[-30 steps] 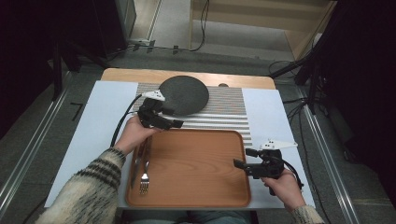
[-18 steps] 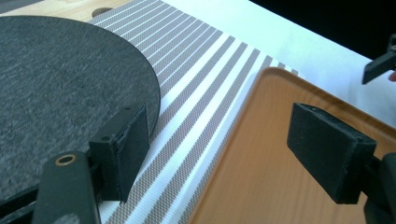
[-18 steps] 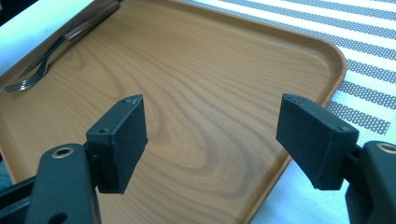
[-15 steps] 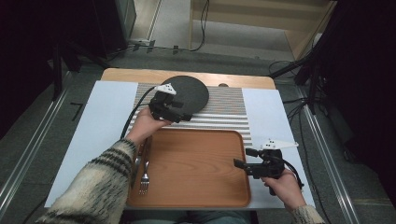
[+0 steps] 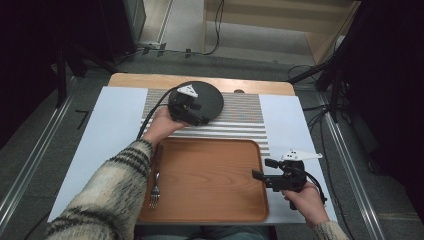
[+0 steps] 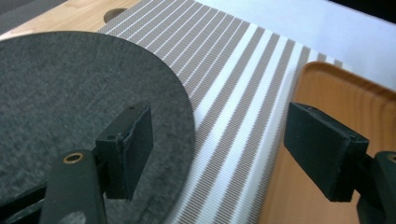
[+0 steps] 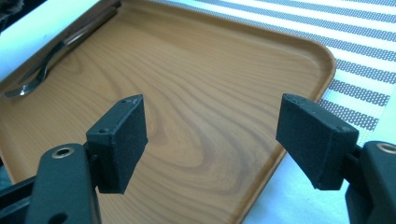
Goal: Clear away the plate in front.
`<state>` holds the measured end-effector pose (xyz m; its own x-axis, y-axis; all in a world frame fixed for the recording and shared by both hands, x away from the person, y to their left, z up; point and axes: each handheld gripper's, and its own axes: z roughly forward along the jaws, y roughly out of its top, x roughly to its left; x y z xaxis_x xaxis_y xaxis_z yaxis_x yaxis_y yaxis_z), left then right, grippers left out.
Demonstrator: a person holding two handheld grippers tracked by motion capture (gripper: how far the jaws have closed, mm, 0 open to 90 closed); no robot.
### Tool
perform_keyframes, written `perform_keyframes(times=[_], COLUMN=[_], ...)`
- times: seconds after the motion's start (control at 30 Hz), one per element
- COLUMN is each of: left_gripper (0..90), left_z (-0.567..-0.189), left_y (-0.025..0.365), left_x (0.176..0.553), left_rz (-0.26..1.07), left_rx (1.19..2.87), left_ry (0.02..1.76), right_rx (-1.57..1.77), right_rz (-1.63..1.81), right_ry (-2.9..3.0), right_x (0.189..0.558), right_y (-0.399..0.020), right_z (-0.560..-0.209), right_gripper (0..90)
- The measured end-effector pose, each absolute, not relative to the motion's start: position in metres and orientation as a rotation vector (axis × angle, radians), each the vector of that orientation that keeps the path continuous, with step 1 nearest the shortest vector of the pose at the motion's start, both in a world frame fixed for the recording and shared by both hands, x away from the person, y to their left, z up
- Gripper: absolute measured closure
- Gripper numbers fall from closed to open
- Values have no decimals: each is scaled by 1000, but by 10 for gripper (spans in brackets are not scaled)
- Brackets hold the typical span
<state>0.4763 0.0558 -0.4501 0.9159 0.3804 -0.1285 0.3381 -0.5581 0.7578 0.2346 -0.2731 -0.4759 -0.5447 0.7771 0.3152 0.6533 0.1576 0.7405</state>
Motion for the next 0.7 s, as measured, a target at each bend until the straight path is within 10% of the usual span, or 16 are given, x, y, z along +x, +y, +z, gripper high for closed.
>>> perform_keyframes(times=[0.7], left_gripper=[283], left_z=[-473], left_y=[51], left_x=[469], left_rz=[385], left_rx=[2368], left_ry=[167], right_rx=[1433], right_rz=[1327], right_ry=[2283], right_x=[237], right_y=[-273], right_z=[-477], right_gripper=[227])
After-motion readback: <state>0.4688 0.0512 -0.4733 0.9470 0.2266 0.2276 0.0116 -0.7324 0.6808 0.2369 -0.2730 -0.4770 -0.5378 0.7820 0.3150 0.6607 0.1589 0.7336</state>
